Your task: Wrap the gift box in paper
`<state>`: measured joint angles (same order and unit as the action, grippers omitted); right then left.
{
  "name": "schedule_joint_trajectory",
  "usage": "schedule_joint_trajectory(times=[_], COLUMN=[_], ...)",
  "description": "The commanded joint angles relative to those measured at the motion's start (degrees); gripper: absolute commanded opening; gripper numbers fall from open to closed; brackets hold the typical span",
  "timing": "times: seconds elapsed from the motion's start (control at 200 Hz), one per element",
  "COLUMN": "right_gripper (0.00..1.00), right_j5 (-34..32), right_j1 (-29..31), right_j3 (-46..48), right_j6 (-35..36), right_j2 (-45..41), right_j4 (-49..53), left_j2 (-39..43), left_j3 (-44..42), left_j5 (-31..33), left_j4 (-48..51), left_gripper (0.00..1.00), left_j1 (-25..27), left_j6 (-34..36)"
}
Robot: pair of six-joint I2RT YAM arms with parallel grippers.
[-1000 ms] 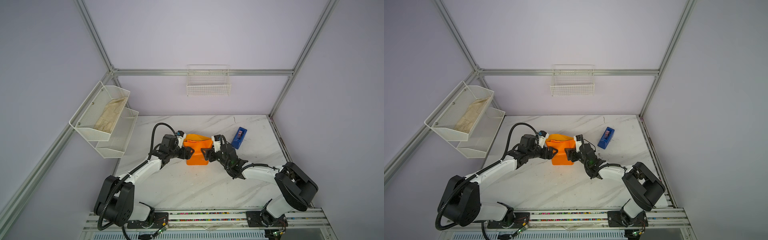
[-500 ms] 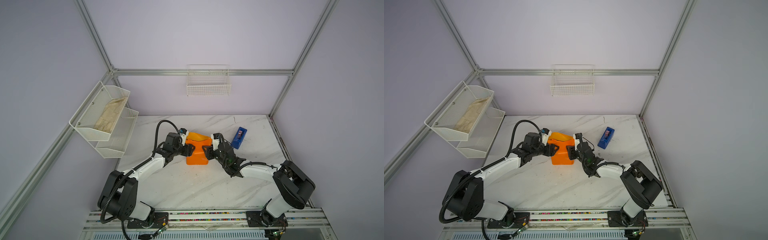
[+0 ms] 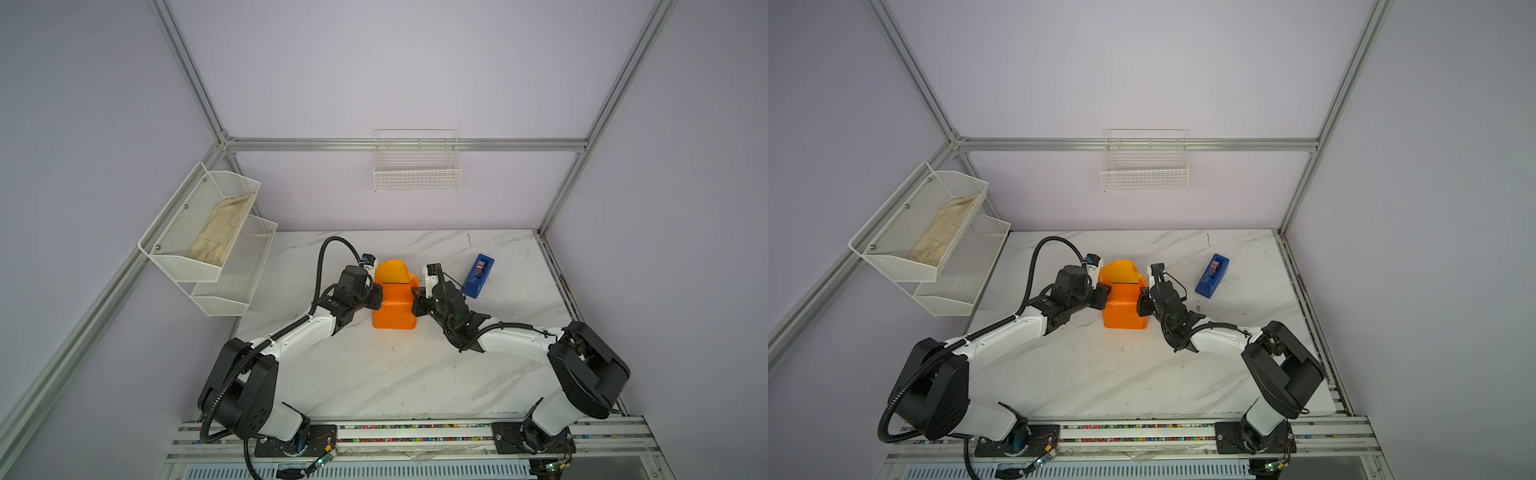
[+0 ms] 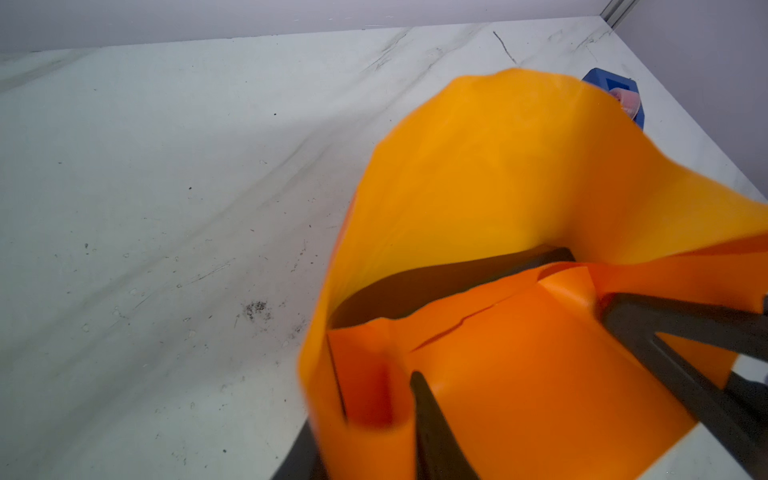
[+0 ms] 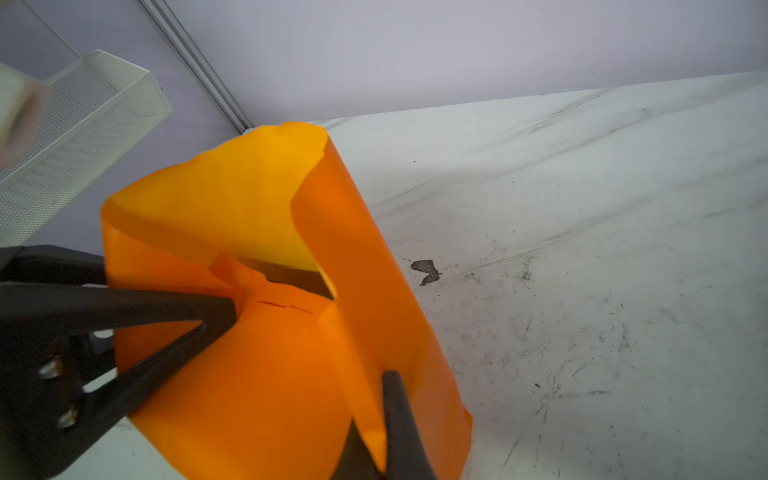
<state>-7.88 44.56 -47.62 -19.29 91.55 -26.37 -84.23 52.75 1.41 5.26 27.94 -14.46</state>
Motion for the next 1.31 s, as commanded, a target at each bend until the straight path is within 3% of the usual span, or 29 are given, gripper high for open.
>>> schedule_joint_trajectory(times=[0.0, 0.125, 0.225, 0.38, 0.615, 0.935, 1.16, 1.23, 1.3], right_gripper=[0.05, 0.45, 0.52, 0.51, 0.46, 0.0, 0.0, 0.3, 0.41], right_j5=[-0.63, -2.49, -4.32, -9.6, -11.63, -15.31, -13.86, -12.88, -11.96], right_j1=[1.63, 2.81, 3.56, 3.61, 3.57, 3.6, 3.56, 3.61, 3.59], right_j3=[-1.47, -2.67, -4.2, -5.37, -6.22, -4.0, -3.01, -3.22, -3.52], right_j6=[-1.42, -3.53, -4.29, -6.89, -9.3, -12.08, -12.65, -13.65, -13.9], right_j2=[0.56, 0.57, 1.54, 3.66, 6.65, 4.99, 3.71, 2.89, 2.17], right_j4=[4.39, 4.44, 5.2, 6.97, 6.3, 5.89, 3.62, 4.21, 4.66], left_j2=[-1.74, -1.47, -1.79, -1.87, -1.89, -1.64, -2.76, -3.3, -3.65], left_j3=[2.33, 2.05, 2.56, 2.88, 2.62, 2.27, 2.61, 2.87, 3.14], left_j5=[2.28, 5.1, 6.13, 8.93, 9.39, 10.63, 9.93, 9.52, 9.35], left_j4=[3.86, 4.47, 5.11, 6.03, 6.17, 6.91, 7.05, 7.16, 7.25], left_gripper=[0.21, 0.17, 0.15, 0.12, 0.09, 0.07, 0.05, 0.05, 0.05], left_j1=[2.52, 3.68, 4.54, 5.72, 6.4, 6.51, 6.51, 6.51, 6.51], left_j6=[-0.31, -1.86, -2.63, -3.42, -4.0, -5.96, -7.47, -7.63, -7.77])
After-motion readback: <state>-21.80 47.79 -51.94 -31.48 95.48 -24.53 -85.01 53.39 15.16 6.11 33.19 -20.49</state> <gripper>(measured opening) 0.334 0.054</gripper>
